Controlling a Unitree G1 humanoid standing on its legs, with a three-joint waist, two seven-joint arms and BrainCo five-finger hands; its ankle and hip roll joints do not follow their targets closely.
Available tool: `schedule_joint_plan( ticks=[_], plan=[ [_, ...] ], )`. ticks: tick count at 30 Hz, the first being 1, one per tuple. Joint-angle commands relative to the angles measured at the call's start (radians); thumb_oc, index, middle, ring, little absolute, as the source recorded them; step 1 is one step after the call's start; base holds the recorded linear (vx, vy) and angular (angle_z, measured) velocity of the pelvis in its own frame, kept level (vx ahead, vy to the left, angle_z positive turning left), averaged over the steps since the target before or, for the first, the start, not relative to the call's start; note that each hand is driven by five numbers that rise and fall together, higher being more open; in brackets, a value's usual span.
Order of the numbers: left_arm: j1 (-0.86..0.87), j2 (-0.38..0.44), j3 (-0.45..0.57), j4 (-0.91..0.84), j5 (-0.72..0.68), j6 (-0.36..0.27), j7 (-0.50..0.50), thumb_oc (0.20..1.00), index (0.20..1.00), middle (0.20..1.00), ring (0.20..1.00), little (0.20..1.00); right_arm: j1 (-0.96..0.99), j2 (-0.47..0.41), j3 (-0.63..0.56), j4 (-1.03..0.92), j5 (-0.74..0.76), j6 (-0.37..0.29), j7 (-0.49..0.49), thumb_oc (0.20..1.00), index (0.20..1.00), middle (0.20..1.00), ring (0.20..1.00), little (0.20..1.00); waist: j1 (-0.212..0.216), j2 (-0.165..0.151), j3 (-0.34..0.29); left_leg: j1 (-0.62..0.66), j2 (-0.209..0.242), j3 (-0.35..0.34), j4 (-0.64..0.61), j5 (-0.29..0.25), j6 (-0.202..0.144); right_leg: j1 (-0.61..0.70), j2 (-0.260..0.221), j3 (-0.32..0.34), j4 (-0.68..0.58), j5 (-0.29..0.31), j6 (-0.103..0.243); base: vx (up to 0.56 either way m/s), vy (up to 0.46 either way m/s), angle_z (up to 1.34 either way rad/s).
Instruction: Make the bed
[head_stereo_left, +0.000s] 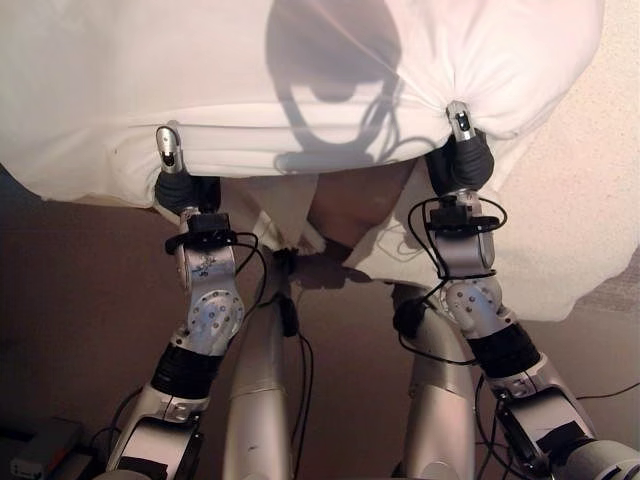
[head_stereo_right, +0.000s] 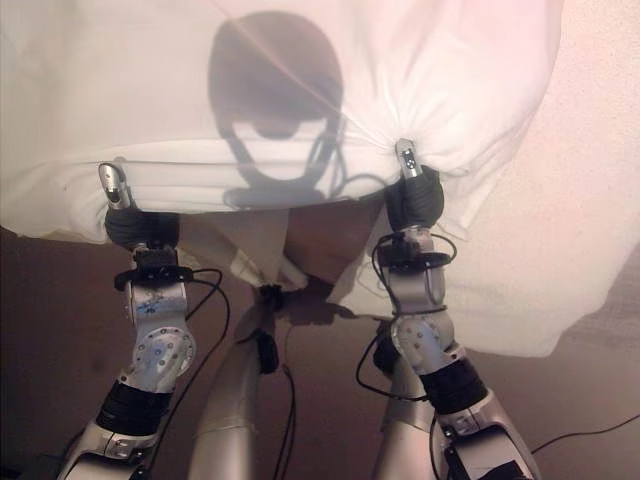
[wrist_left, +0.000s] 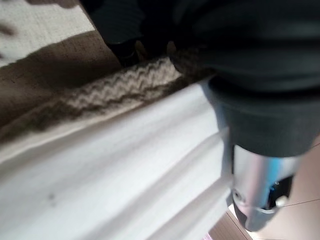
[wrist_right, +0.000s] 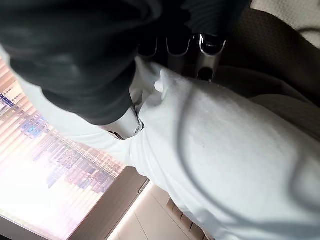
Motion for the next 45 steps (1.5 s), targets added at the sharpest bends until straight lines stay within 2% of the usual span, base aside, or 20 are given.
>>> schedule_joint_plan(
  ticks=[1,9,17,20,21,22,23,24,25,27,29,31,34,37,39,40,41,42,43,45],
  plan=[
    [0.033,0.075,0.236,-0.093,0.05,-0.122,0.001,0.2,0.2,0.2,0.2,0.2,0.028,-0.052,-0.102,-0.124,-0.041,-0.055,0.029,0.2,0.2,0.2,0.2,0.2,0.025,0.03,-0.028,0.049,0.034,0.0,0.103,-0.153,-0.071,0.02,-0.063,-0.034,0.015,0.127,0.106,0.0,0.0,0.0],
    [0.071,0.056,0.249,-0.059,0.051,-0.103,-0.005,0.2,0.2,0.2,0.2,0.2,0.082,-0.031,-0.098,-0.106,-0.05,-0.054,0.014,0.2,0.2,0.2,0.2,0.2,0.028,0.025,-0.028,0.119,0.042,0.001,0.077,-0.144,-0.079,0.077,-0.059,-0.043,0.015,0.121,0.109,0.0,0.0,0.0],
    [0.176,0.014,0.268,0.013,0.007,-0.062,-0.09,0.2,0.2,0.2,0.2,0.2,0.222,-0.048,-0.125,-0.047,-0.052,0.001,0.058,0.2,0.2,0.2,0.2,0.2,0.021,0.025,-0.028,0.359,0.053,0.004,0.117,-0.18,-0.096,0.31,-0.045,-0.018,0.028,0.075,0.096,0.03,-0.016,-0.01],
    [0.184,0.017,0.285,0.024,0.016,-0.073,-0.122,0.2,0.2,0.2,0.2,0.2,0.256,-0.072,-0.128,-0.01,-0.055,0.019,0.09,0.2,0.2,0.2,0.2,0.2,0.043,0.005,-0.028,0.386,0.006,-0.135,0.238,-0.2,-0.128,0.385,-0.02,0.011,0.035,0.053,0.08,0.04,0.052,-0.13],
    [0.192,0.009,0.292,0.025,0.013,-0.073,-0.122,0.2,0.2,0.2,0.2,0.2,0.268,-0.071,-0.132,-0.006,-0.045,0.029,0.097,0.2,0.2,0.2,0.2,0.2,0.041,-0.003,-0.028,0.394,0.036,-0.155,0.207,-0.194,-0.139,0.41,-0.025,0.016,0.025,0.052,0.087,0.1,0.182,-0.29],
    [0.212,0.011,0.305,0.022,0.01,-0.073,-0.124,0.2,0.2,0.2,0.2,0.2,0.289,-0.071,-0.136,0.001,-0.032,0.037,0.107,0.2,0.2,0.2,0.2,0.2,0.032,-0.004,-0.028,0.444,0.113,-0.153,0.109,-0.151,-0.155,0.463,-0.037,0.011,0.004,0.053,0.105,0.08,0.162,-0.12],
    [0.212,0.012,0.305,0.021,0.01,-0.072,-0.124,0.2,0.2,0.2,0.2,0.2,0.289,-0.071,-0.136,0.001,-0.031,0.037,0.108,0.2,0.2,0.2,0.2,0.2,0.031,-0.005,-0.028,0.447,0.111,-0.153,0.098,-0.141,-0.155,0.466,-0.035,0.008,-0.004,0.058,0.102,0.19,0.404,0.18],
    [0.221,0.029,0.317,0.033,0.021,-0.06,-0.138,0.2,0.2,0.2,0.2,0.2,0.339,-0.08,-0.162,0.004,-0.024,0.058,0.118,0.2,0.2,0.2,0.2,0.2,0.033,0.001,-0.028,0.522,0.191,-0.143,-0.109,-0.007,-0.189,0.549,-0.048,0.02,-0.056,0.088,0.135,0.17,0.439,0.41],
    [0.223,0.036,0.329,0.033,0.028,-0.047,-0.147,0.2,0.2,0.2,0.2,0.2,0.372,-0.083,-0.186,0.004,-0.032,0.074,0.125,0.2,0.2,0.2,0.2,0.2,0.038,0.01,-0.028,0.561,0.191,-0.136,-0.126,-0.008,-0.197,0.588,-0.065,0.018,-0.058,0.098,0.136,0.24,0.626,0.47],
    [0.252,0.025,0.324,0.007,0.029,-0.021,-0.186,0.2,0.2,0.2,0.2,0.2,0.43,-0.082,-0.233,-0.009,-0.042,0.092,0.133,0.2,0.2,0.2,0.2,0.2,0.04,0.023,-0.028,0.632,0.127,-0.147,-0.143,-0.04,-0.188,0.669,-0.118,0.033,-0.078,0.178,0.154,0.12,0.477,0.36],
    [0.26,0.026,0.322,0.007,0.033,-0.009,-0.198,0.2,0.2,0.2,0.2,0.2,0.465,-0.078,-0.261,-0.011,-0.048,0.091,0.128,0.2,0.2,0.2,0.2,0.2,0.033,0.022,-0.028,0.619,0.111,-0.129,-0.087,-0.058,-0.185,0.71,-0.147,0.03,-0.087,0.207,0.157,0.08,0.335,0.21],
    [0.276,0.045,0.292,0.003,0.067,0.031,-0.245,0.2,0.2,0.2,0.2,0.2,0.501,-0.042,-0.284,-0.005,-0.053,0.104,0.135,0.2,0.2,0.2,0.2,0.2,0.016,0.037,-0.051,0.655,0.036,-0.098,-0.022,-0.136,-0.121,0.753,-0.209,0.036,-0.065,0.281,0.159,0.19,0.55,0.39],
    [0.309,0.086,0.294,-0.034,0.135,0.053,-0.249,0.2,0.2,0.2,0.2,0.2,0.496,-0.022,-0.263,0.001,-0.069,0.109,0.143,0.2,0.2,0.2,0.2,0.2,0.04,0.038,-0.081,0.716,-0.009,-0.008,0.005,-0.184,-0.046,0.764,-0.224,-0.044,0.099,0.233,0.14,0.12,0.512,0.0],
    [0.344,0.063,0.309,-0.033,0.1,0.054,-0.258,0.2,0.2,0.2,0.2,0.2,0.498,-0.007,-0.254,0.019,-0.06,0.13,0.172,0.2,0.2,0.2,0.2,0.2,0.038,0.034,-0.126,0.788,-0.07,0.008,-0.087,-0.156,-0.016,0.697,0.019,-0.042,0.139,0.106,0.126,0.13,0.382,-0.24],
    [0.39,0.04,0.309,-0.033,0.11,0.054,-0.257,0.2,0.2,0.2,0.2,0.2,0.519,-0.014,-0.247,0.035,-0.061,0.13,0.189,0.2,0.2,0.2,0.2,0.2,0.046,0.038,-0.176,0.847,-0.105,0.002,-0.158,-0.154,-0.019,0.664,0.119,-0.073,0.053,0.076,0.122,0.14,0.224,-0.91],
    [0.399,0.03,0.321,-0.042,0.098,0.064,-0.271,0.2,0.2,0.2,0.2,0.2,0.537,-0.018,-0.259,0.031,-0.064,0.141,0.196,0.2,0.2,0.2,0.2,0.2,0.042,0.048,-0.188,0.859,-0.112,-0.005,-0.151,-0.159,-0.021,0.67,0.096,-0.041,0.0,0.073,0.11,0.05,0.158,-1.01],
    [0.415,0.004,0.318,-0.034,0.1,0.077,-0.278,0.2,0.2,0.2,0.2,0.2,0.562,-0.032,-0.268,0.041,-0.07,0.145,0.197,0.2,0.2,0.2,0.2,0.2,0.036,0.055,-0.205,0.834,-0.117,-0.004,-0.116,-0.162,-0.014,0.685,0.111,-0.018,-0.063,0.07,0.058,0.03,0.064,-0.56],
    [0.407,-0.013,0.294,-0.03,0.09,0.072,-0.278,0.2,0.2,0.2,0.2,0.2,0.571,-0.048,-0.275,0.053,-0.084,0.141,0.196,0.2,0.2,0.2,0.2,0.2,0.008,0.042,-0.226,0.829,-0.132,0.017,-0.065,-0.177,-0.025,0.688,0.165,0.024,-0.094,0.06,0.044,0.18,0.08,0.36],
    [0.408,-0.033,0.309,-0.031,0.078,0.08,-0.297,0.2,0.2,0.2,0.2,0.2,0.571,-0.042,-0.278,0.064,-0.093,0.139,0.179,0.2,0.2,0.2,0.2,0.2,0.022,0.045,-0.255,0.85,-0.068,0.067,-0.004,-0.214,-0.058,0.754,0.121,-0.048,-0.118,0.037,0.053,0.23,0.04,0.94],
    [0.429,-0.027,0.316,-0.044,0.079,0.083,-0.295,0.2,0.2,0.2,0.2,0.2,0.579,-0.027,-0.277,0.067,-0.093,0.144,0.172,0.2,0.2,0.2,0.2,0.2,0.021,0.044,-0.257,0.872,-0.012,0.064,-0.009,-0.213,-0.076,0.787,0.14,-0.032,-0.119,0.013,0.048,0.11,0.126,1.11]
  ],
)
